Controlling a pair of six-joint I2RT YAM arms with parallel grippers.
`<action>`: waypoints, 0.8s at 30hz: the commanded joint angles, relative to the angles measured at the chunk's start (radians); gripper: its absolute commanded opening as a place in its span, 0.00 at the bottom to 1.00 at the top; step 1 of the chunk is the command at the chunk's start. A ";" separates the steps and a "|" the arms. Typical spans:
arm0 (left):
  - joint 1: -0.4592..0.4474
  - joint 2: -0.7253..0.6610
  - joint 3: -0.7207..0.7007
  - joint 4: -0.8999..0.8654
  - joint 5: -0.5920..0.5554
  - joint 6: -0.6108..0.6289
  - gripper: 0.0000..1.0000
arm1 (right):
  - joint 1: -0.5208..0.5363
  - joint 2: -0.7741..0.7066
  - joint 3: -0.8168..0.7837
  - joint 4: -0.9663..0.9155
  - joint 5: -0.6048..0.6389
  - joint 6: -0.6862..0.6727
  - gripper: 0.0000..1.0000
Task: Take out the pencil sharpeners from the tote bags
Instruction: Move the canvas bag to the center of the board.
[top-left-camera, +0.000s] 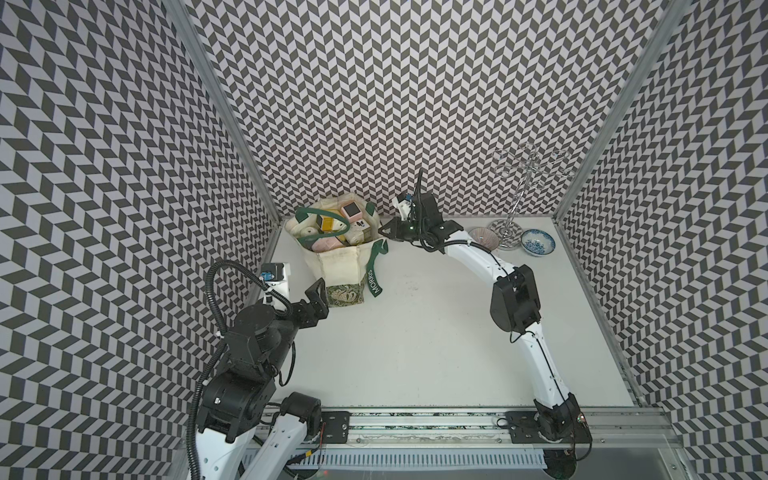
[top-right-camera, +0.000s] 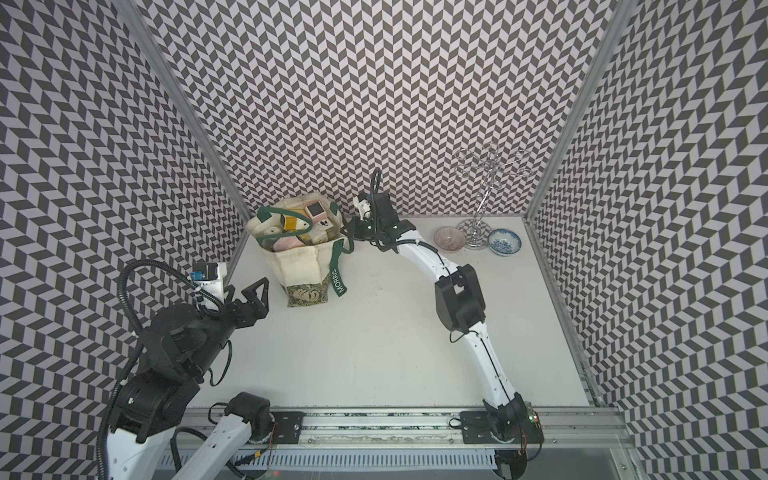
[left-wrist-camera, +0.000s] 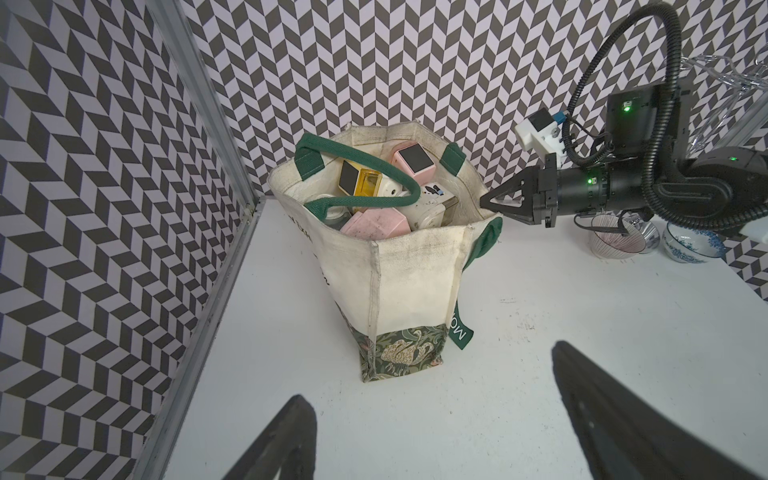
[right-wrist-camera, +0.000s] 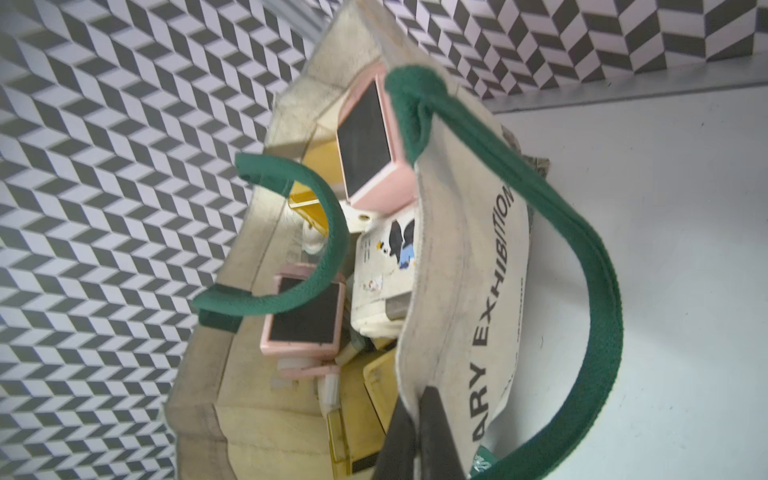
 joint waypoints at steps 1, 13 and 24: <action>0.006 0.017 -0.004 -0.006 -0.001 -0.005 0.91 | 0.021 -0.076 -0.073 0.008 -0.021 -0.019 0.00; 0.020 0.226 0.131 -0.005 0.008 0.028 0.90 | 0.013 -0.503 -0.680 0.176 -0.098 -0.082 0.00; 0.109 0.532 0.305 0.004 0.132 0.086 0.91 | -0.002 -0.869 -1.162 0.317 -0.086 -0.090 0.00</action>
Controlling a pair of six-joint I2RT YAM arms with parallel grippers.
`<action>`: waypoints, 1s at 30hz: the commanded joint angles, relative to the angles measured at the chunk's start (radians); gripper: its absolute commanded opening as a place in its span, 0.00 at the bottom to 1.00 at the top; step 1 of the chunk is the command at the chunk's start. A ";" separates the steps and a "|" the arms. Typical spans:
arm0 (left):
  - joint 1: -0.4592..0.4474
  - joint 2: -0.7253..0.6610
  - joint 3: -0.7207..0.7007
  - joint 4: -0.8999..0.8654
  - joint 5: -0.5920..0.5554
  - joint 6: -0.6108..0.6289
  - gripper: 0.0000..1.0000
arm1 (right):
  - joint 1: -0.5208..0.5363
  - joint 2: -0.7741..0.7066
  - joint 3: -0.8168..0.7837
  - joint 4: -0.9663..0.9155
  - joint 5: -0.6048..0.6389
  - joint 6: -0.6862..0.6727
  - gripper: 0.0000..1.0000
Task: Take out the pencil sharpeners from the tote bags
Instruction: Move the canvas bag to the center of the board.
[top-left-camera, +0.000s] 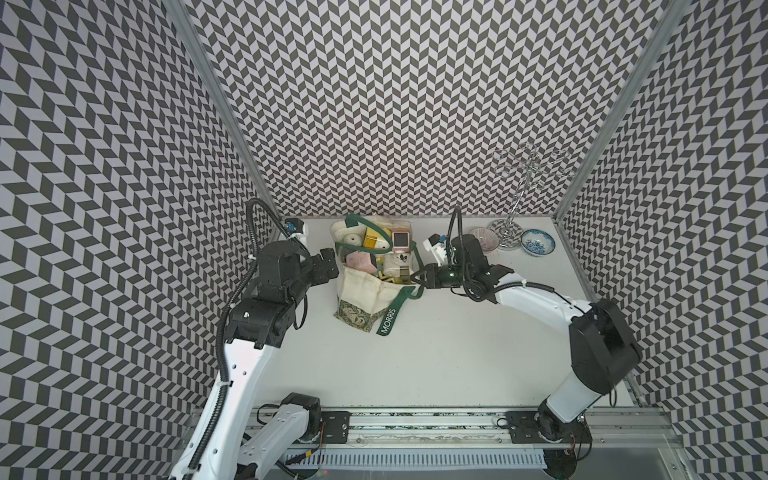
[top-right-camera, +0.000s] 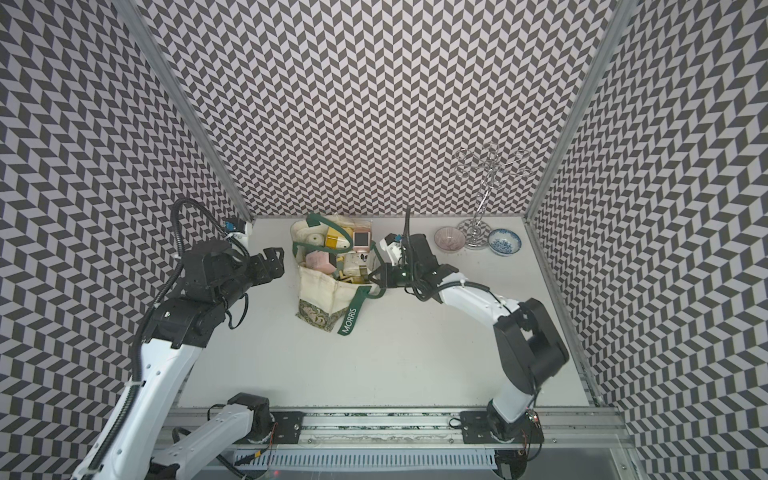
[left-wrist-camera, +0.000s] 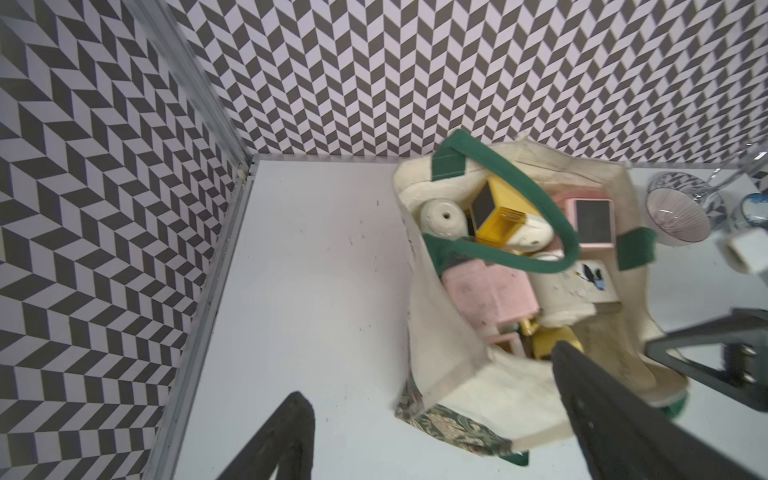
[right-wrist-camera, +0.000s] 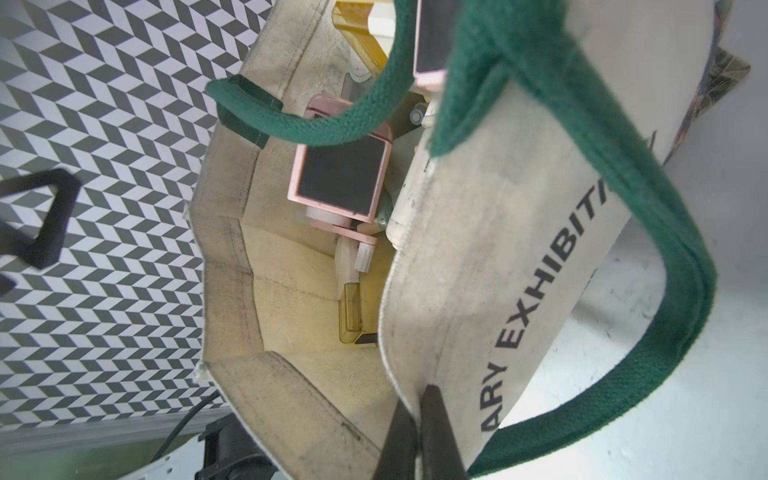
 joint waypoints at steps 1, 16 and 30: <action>0.007 0.081 0.071 0.002 0.120 0.076 0.90 | -0.009 -0.101 -0.068 0.099 -0.044 -0.019 0.00; -0.528 0.694 0.527 -0.336 -0.387 0.334 0.87 | -0.075 -0.165 -0.144 0.094 -0.085 -0.057 0.00; -0.521 0.815 0.520 -0.332 -0.475 0.321 0.68 | -0.096 -0.188 -0.183 0.097 -0.092 -0.070 0.00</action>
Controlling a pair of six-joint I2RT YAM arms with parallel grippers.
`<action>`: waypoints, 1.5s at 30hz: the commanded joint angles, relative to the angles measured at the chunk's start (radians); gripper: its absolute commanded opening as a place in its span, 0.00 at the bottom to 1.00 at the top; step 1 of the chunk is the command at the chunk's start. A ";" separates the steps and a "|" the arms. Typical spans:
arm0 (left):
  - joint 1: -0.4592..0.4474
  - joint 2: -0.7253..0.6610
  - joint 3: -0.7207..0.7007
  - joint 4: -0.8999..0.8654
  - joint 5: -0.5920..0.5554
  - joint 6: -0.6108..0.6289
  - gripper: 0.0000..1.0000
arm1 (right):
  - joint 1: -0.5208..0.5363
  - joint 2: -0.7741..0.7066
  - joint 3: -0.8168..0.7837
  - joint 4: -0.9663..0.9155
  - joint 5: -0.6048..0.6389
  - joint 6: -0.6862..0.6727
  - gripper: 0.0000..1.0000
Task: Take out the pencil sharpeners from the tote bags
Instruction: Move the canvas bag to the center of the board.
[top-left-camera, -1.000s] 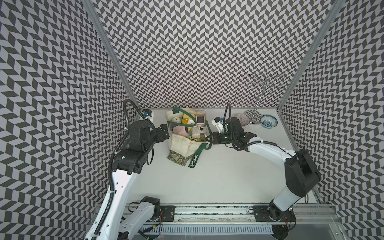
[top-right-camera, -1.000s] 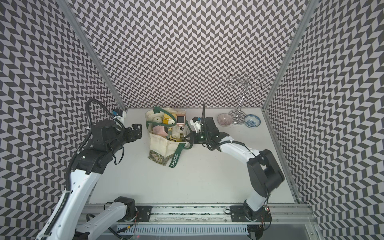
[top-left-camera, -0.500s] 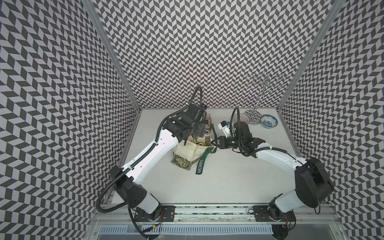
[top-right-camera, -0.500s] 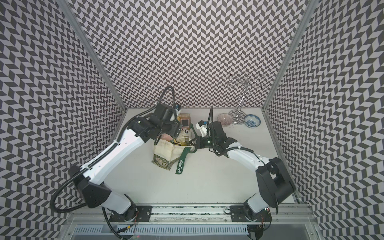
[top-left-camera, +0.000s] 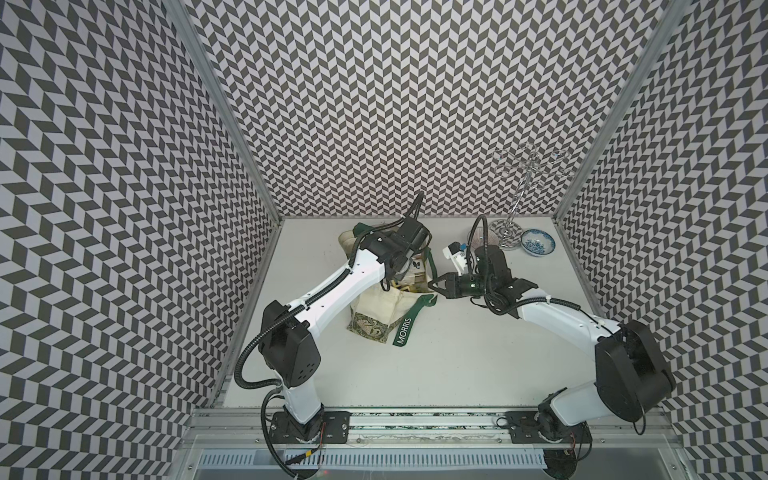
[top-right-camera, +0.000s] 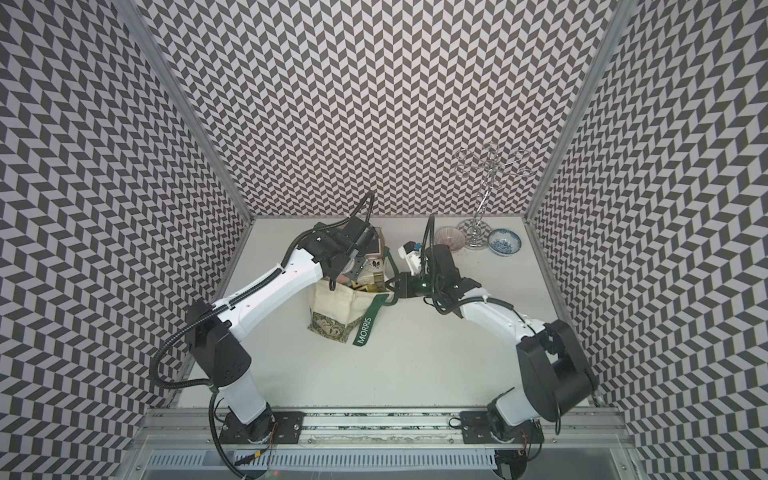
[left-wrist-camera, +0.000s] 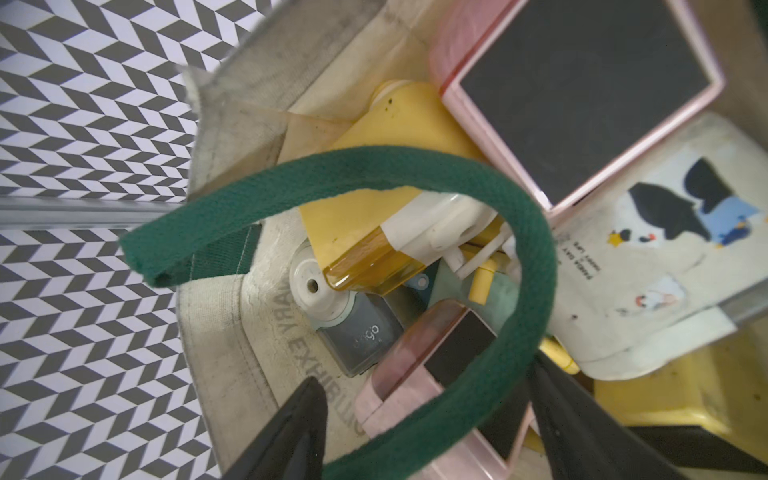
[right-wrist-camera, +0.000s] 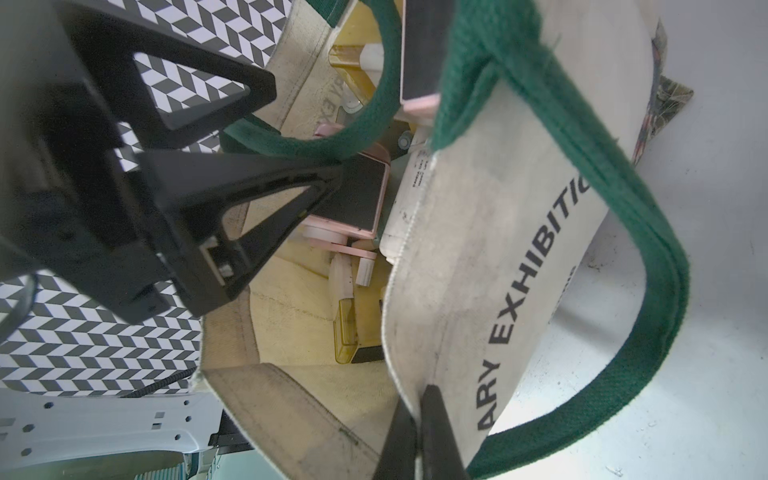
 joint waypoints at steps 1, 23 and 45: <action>0.011 0.027 0.027 -0.017 -0.010 0.002 0.63 | -0.005 -0.055 -0.012 0.044 -0.036 -0.017 0.00; 0.352 -0.238 0.051 0.128 -0.025 -0.109 0.00 | -0.009 -0.047 -0.027 0.060 -0.042 -0.018 0.00; 0.783 -0.430 -0.240 0.353 0.771 -0.241 0.90 | -0.010 -0.027 -0.025 0.059 -0.030 -0.032 0.00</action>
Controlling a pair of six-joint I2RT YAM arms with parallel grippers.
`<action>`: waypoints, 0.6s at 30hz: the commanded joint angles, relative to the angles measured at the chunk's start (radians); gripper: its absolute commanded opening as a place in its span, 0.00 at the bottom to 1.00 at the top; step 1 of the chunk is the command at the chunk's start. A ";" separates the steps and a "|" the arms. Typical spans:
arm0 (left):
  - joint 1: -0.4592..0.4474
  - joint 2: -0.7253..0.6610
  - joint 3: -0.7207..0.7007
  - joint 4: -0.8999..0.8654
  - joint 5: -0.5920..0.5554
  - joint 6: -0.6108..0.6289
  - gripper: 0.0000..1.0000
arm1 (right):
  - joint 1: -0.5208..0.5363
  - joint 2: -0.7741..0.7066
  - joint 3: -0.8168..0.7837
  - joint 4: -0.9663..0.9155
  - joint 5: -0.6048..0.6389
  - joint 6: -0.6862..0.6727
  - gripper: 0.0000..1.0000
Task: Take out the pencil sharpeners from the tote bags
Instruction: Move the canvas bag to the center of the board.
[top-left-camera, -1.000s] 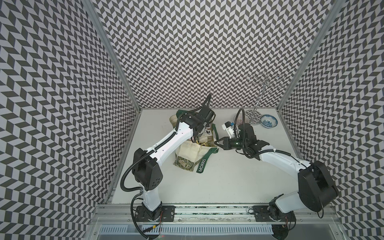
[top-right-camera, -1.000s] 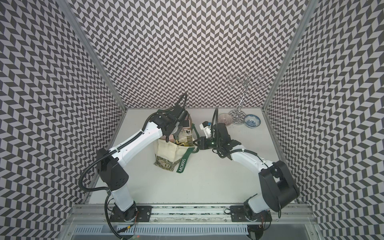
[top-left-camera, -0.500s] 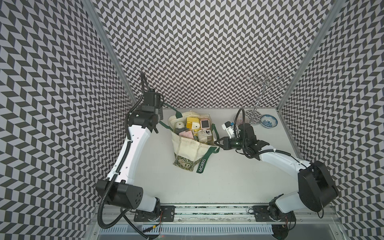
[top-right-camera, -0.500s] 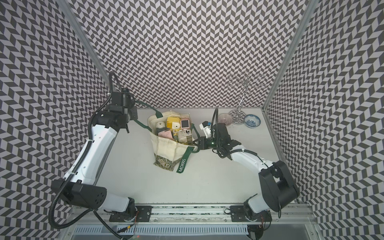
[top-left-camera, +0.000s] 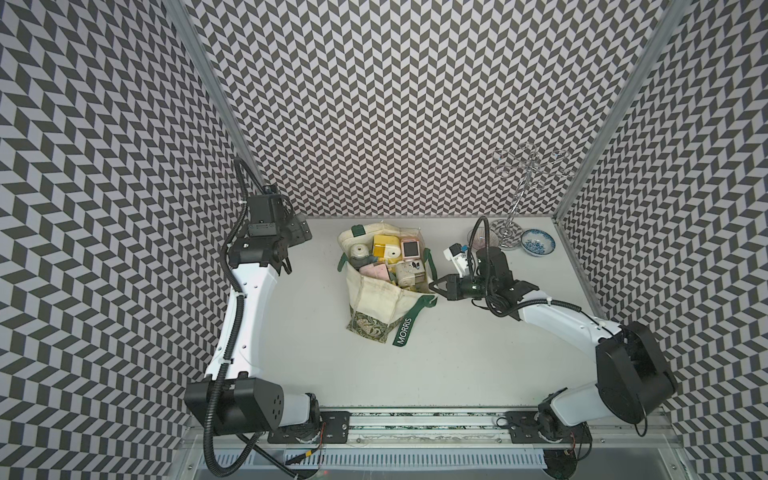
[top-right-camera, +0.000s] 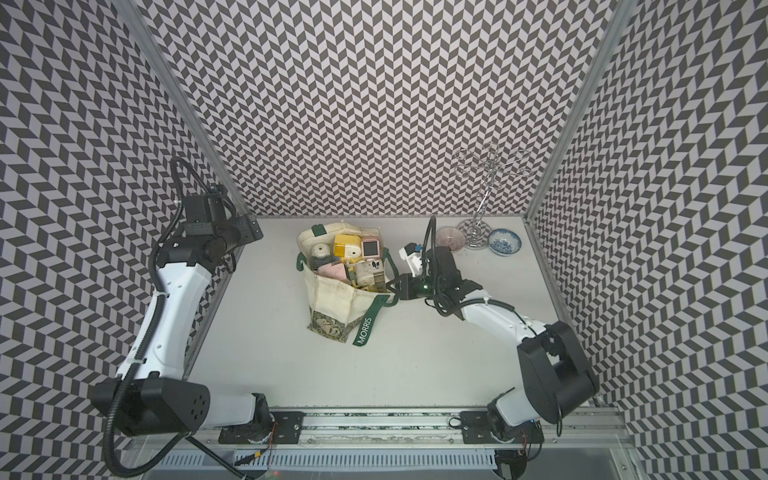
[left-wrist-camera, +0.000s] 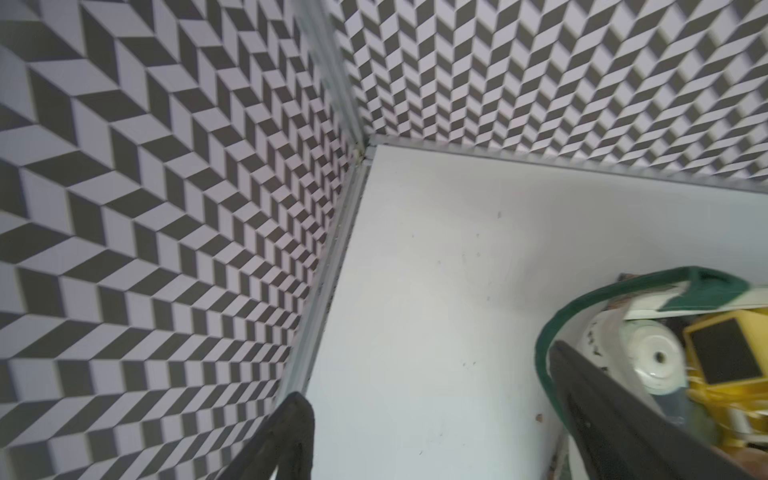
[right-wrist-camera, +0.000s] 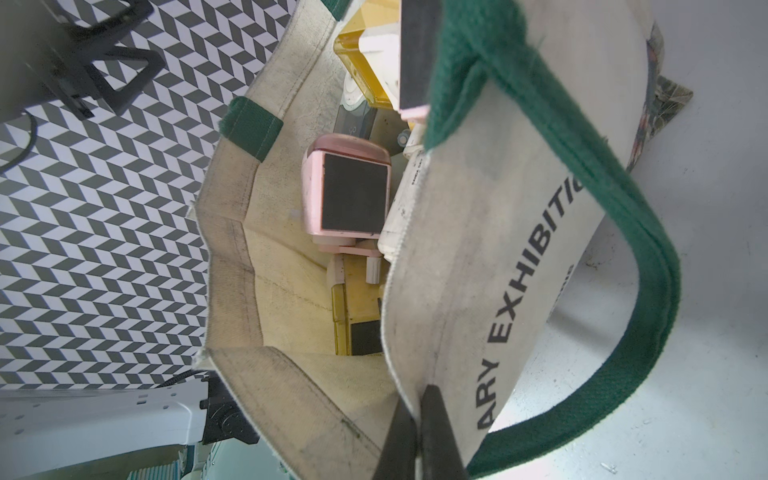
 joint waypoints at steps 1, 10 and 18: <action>0.003 -0.005 -0.069 0.090 0.391 -0.021 0.89 | -0.005 -0.017 0.001 0.038 -0.023 -0.017 0.00; -0.052 0.091 -0.186 0.167 0.475 -0.069 0.89 | -0.005 -0.024 -0.006 0.035 -0.018 -0.021 0.00; -0.101 0.181 -0.184 0.184 0.419 -0.072 0.86 | -0.005 -0.025 -0.014 0.029 -0.017 -0.029 0.00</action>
